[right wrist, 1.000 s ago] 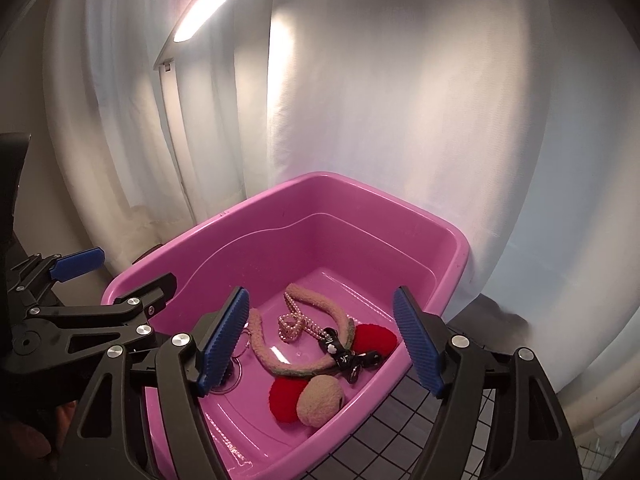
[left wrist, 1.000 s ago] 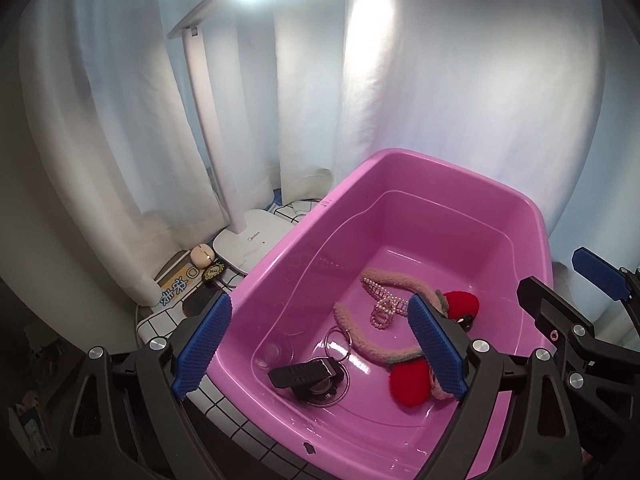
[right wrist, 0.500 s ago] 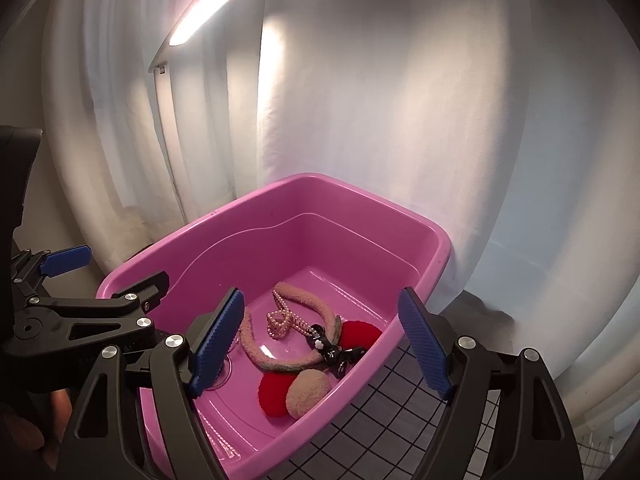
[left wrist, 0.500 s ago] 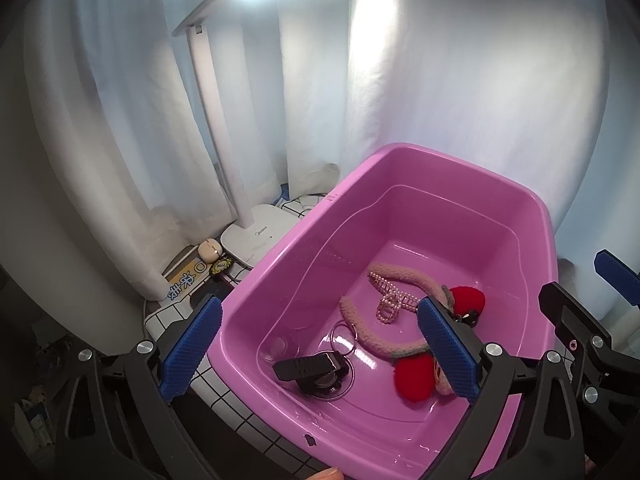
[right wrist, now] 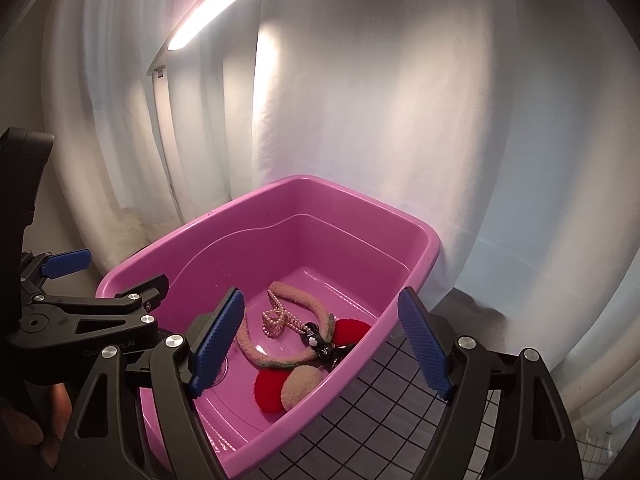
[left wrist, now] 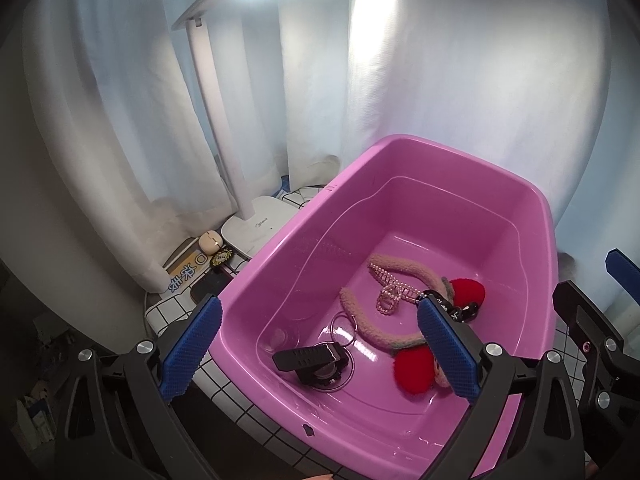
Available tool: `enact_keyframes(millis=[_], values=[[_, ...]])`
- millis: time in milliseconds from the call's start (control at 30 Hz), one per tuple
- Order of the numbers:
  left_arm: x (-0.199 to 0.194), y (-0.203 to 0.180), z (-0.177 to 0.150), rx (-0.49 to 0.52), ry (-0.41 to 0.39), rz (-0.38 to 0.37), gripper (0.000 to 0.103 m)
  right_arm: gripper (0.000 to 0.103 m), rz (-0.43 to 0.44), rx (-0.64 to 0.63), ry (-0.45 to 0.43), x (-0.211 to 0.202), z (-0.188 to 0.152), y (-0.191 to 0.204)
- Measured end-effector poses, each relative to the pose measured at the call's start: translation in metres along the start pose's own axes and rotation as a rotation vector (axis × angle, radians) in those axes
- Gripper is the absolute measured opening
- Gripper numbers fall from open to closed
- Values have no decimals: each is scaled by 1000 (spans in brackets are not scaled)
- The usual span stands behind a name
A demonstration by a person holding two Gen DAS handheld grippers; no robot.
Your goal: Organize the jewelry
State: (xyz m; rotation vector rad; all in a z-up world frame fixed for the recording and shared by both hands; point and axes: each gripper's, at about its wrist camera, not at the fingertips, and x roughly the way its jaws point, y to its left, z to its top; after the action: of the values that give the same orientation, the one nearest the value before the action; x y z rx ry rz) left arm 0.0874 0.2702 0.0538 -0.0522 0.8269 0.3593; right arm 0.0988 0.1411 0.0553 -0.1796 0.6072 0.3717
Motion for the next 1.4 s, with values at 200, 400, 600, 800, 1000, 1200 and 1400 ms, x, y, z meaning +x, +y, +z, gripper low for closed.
enact_keyframes(millis=[200, 400, 600, 800, 1000, 1200, 1400], values=[[-3, 1, -2, -2, -2, 1, 96, 76, -2, 13, 14, -1, -4, -2], [-5, 0, -6, 5, 0, -6, 96, 76, -8, 25, 21, -3, -6, -6], [-8, -2, -9, 3, 4, -8, 96, 76, -22, 35, 20, -7, -7, -8], [-11, -6, -13, 8, 6, -6, 96, 76, -25, 43, 19, -10, -9, -10], [-12, -7, -15, 15, 10, -9, 96, 76, -24, 43, 20, -10, -10, -11], [-14, -8, -15, 17, 9, -6, 96, 76, -22, 48, 20, -11, -10, -12], [-15, -9, -15, 19, 9, -6, 96, 76, -23, 49, 20, -11, -10, -12]])
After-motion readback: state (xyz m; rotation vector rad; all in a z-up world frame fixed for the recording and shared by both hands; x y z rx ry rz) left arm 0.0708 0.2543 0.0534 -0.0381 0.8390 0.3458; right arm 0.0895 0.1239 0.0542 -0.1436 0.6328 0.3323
